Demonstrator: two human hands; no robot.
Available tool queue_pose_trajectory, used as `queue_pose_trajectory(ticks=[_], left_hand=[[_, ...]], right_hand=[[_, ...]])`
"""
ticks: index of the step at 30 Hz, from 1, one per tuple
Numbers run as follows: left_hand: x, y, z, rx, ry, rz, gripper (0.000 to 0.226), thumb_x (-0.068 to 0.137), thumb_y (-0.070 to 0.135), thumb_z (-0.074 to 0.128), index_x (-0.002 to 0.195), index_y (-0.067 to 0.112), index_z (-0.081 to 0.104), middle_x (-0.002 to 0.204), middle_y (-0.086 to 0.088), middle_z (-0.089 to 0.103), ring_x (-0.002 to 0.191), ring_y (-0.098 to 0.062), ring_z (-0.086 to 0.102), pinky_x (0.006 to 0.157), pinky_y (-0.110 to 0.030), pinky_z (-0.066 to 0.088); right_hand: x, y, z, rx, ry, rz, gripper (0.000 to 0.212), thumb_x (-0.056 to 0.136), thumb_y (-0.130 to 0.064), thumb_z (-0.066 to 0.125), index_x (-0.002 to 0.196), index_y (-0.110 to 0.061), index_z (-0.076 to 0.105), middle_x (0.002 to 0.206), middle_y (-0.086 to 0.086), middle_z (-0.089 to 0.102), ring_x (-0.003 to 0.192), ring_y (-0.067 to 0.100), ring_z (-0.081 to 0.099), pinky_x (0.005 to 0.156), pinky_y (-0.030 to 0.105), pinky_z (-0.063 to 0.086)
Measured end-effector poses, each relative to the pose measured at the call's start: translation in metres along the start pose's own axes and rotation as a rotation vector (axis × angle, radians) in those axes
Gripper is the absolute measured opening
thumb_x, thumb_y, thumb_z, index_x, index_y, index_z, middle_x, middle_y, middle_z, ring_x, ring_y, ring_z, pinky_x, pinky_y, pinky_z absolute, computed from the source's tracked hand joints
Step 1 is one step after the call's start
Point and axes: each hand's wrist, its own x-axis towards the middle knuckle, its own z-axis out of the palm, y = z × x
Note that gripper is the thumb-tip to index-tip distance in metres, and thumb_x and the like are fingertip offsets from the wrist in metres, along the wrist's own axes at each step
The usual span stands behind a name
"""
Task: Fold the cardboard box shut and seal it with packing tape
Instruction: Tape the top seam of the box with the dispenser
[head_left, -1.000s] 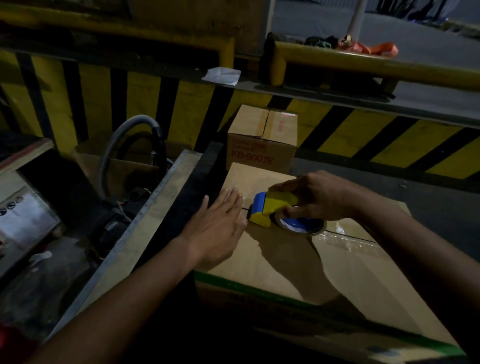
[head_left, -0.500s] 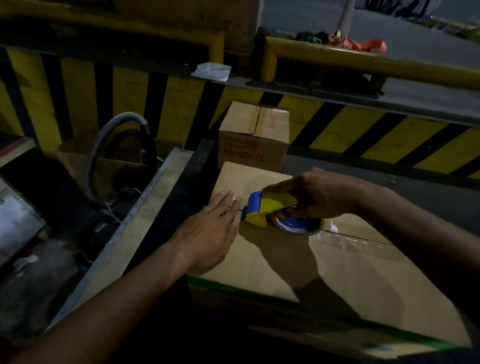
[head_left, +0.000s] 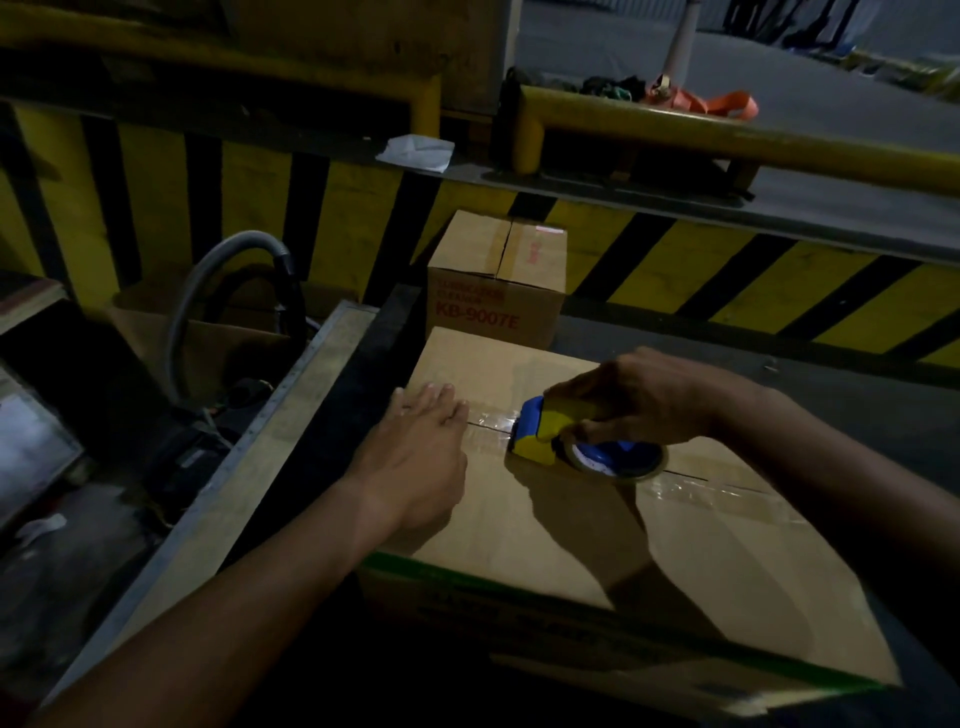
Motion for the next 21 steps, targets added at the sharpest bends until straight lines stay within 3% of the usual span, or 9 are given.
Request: queue_pose_trajectory(ticks=[5,9,11,15,21], left_hand=[[-0.003,0.020,0.016,-0.063,0.070,0.037,0.059,0.106,0.034,0.021,0.160,0.016,0.005,0.168,-0.003,0.000,0.154,-0.015,-0.005,0.124,-0.037,-0.003],[-0.003,0.015,0.020,-0.116,0.095,0.032,0.063,0.105,0.049,0.014,0.160,0.020,0.005,0.167,0.003,-0.002,0.152,-0.008,-0.008,0.122,-0.030,-0.008],[-0.003,0.016,0.020,-0.120,0.091,0.024,0.063,0.105,0.051,0.014,0.160,0.021,0.004,0.167,0.004,-0.002,0.152,-0.007,-0.008,0.122,-0.031,-0.007],[-0.005,0.017,0.020,-0.108,0.102,0.016,0.063,0.105,0.052,0.014,0.160,0.022,0.005,0.167,0.005,-0.003,0.152,-0.007,-0.008,0.119,-0.027,-0.012],[-0.005,0.024,0.014,-0.082,0.069,-0.044,0.064,0.104,0.051,0.014,0.160,0.023,0.005,0.168,0.000,-0.002,0.153,-0.015,-0.007,0.122,-0.034,-0.006]], right_hand=[[0.000,0.006,0.002,0.008,-0.004,-0.038,0.061,0.089,-0.054,0.059,0.145,-0.034,0.041,0.124,-0.003,0.064,0.099,0.011,0.061,0.088,0.029,0.053],[-0.003,0.005,-0.006,-0.009,-0.029,-0.061,0.058,0.091,-0.046,0.061,0.144,-0.031,0.043,0.111,-0.010,0.062,0.086,0.004,0.057,0.077,0.019,0.048],[-0.007,0.009,-0.007,-0.017,-0.043,-0.061,0.058,0.091,-0.042,0.062,0.145,-0.031,0.042,0.110,-0.012,0.061,0.087,0.004,0.056,0.075,0.017,0.045],[-0.026,0.034,-0.010,-0.009,-0.069,0.007,0.054,0.092,-0.039,0.062,0.142,-0.031,0.044,0.090,-0.023,0.051,0.078,-0.001,0.055,0.066,0.014,0.041],[-0.051,0.059,-0.002,-0.008,-0.059,0.056,0.055,0.093,-0.040,0.060,0.144,-0.030,0.041,0.105,-0.011,0.060,0.085,0.003,0.057,0.065,0.011,0.043]])
